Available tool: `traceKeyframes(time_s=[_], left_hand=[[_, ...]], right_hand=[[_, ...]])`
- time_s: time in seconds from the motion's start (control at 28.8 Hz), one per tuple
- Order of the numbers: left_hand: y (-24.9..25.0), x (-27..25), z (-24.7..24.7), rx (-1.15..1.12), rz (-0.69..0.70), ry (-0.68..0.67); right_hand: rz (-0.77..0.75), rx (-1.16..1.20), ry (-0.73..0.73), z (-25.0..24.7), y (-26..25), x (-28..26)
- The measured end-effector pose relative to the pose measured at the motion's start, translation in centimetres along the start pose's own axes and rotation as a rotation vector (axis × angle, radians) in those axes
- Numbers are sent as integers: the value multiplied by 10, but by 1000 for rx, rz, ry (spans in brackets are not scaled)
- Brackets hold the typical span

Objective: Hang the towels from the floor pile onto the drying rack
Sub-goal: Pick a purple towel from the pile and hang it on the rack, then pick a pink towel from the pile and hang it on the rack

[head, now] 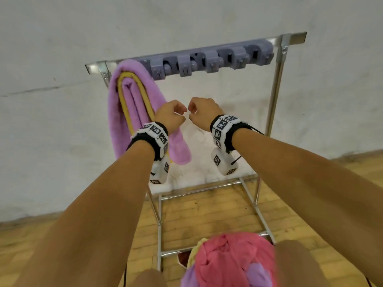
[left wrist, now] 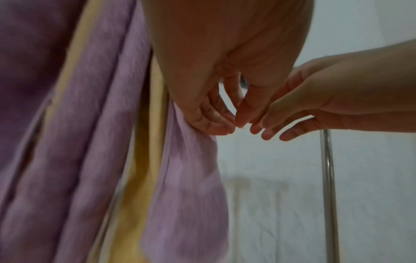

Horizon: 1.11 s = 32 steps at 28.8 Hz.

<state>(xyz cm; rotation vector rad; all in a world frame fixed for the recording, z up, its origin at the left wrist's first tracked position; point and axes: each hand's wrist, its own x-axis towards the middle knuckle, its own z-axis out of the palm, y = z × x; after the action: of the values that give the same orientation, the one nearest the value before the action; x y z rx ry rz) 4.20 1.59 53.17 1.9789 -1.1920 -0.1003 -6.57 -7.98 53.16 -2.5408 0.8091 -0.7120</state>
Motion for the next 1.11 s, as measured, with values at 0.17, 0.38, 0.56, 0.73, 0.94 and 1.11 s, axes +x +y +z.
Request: traceKeyframes(time_s=[0.17,0.38,0.56,0.73,0.94,1.11], left_hand=[[-61,-17,90,-4,-118,-131],[-139,-59,188,24,-251,-295],[-204,-105,269,-26,-386,-461],[-261,-155,331,14,-489,-607],[-304,-204,387,11,-591,-735],[-324,-233,416,27,-628,-799]], right_hand=[[139,60,-104,77,69,-29],[291,131,-248,171,147,-82],[402,105,-395,257,199,-135],[537,76,-558,329,238,-191],[618,26,-671,384,276,-243],[673,25,-744,413,299,-272]])
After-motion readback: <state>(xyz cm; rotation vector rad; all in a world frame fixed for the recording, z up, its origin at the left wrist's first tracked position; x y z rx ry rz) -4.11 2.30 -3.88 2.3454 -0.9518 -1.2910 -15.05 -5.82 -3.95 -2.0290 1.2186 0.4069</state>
